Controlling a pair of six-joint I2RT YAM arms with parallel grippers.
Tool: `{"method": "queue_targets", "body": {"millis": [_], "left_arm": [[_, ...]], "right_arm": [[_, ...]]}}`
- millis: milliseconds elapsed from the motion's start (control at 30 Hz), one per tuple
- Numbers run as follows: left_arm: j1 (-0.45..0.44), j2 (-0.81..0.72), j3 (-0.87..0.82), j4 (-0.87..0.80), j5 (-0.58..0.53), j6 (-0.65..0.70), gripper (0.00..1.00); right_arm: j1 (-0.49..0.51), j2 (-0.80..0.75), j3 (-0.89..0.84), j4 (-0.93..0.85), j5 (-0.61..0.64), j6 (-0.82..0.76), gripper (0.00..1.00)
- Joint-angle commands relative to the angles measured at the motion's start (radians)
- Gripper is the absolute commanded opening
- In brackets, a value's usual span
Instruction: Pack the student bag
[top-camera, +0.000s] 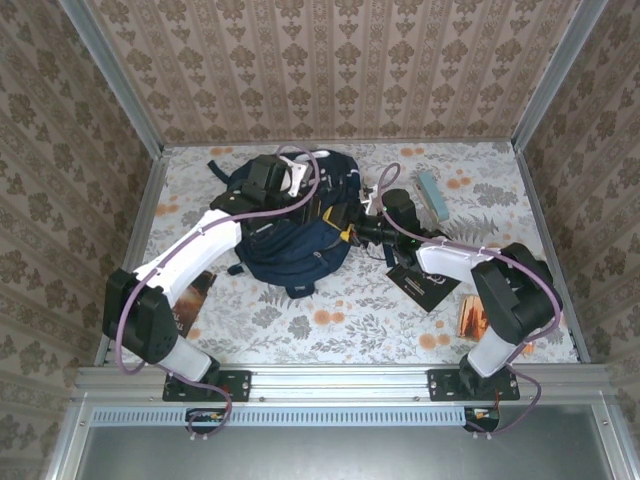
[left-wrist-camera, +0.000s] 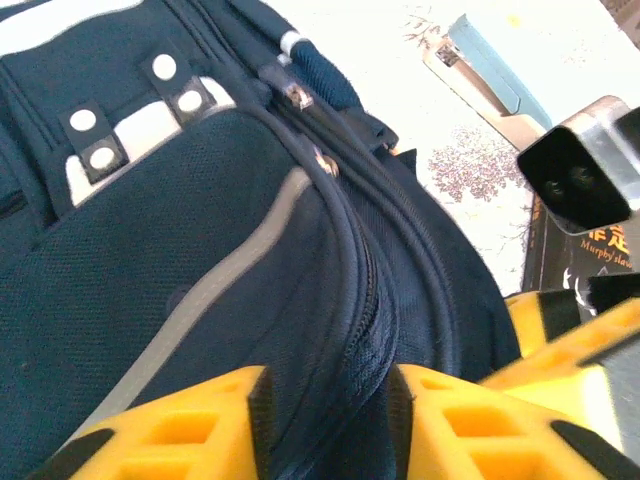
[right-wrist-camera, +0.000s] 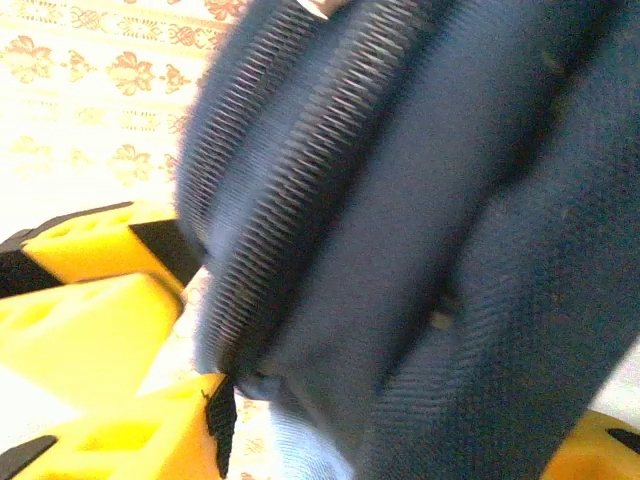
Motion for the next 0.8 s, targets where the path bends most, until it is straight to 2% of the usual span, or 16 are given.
{"method": "queue_targets", "body": {"millis": [0, 67, 167, 367, 433, 567, 767], "left_arm": [[0.025, -0.076, 0.061, -0.143, -0.083, -0.132, 0.49], [0.027, -0.118, 0.045, -0.209, -0.131, -0.185, 0.54], [0.025, -0.211, -0.030, -0.258, -0.144, -0.266, 0.57], [-0.007, -0.366, -0.240, -0.200, -0.021, -0.442, 0.57], [-0.035, -0.377, -0.300, -0.154, 0.010, -0.503, 0.57], [-0.084, -0.348, -0.348, -0.113, 0.001, -0.570, 0.54], [-0.095, -0.288, -0.373, -0.079, -0.044, -0.612, 0.45]], "right_arm": [[0.022, 0.012, 0.028, 0.119, 0.013, 0.068, 0.50], [0.035, 0.024, 0.047, 0.106, 0.025, 0.067, 0.47], [0.052, 0.054, 0.072, 0.121, 0.029, 0.084, 0.41], [0.082, 0.105, 0.109, 0.150, 0.044, 0.115, 0.33], [0.090, 0.115, 0.122, 0.153, 0.046, 0.123, 0.31], [0.103, 0.129, 0.142, 0.149, 0.044, 0.126, 0.29], [0.117, 0.133, 0.145, 0.144, 0.044, 0.128, 0.26]]}}
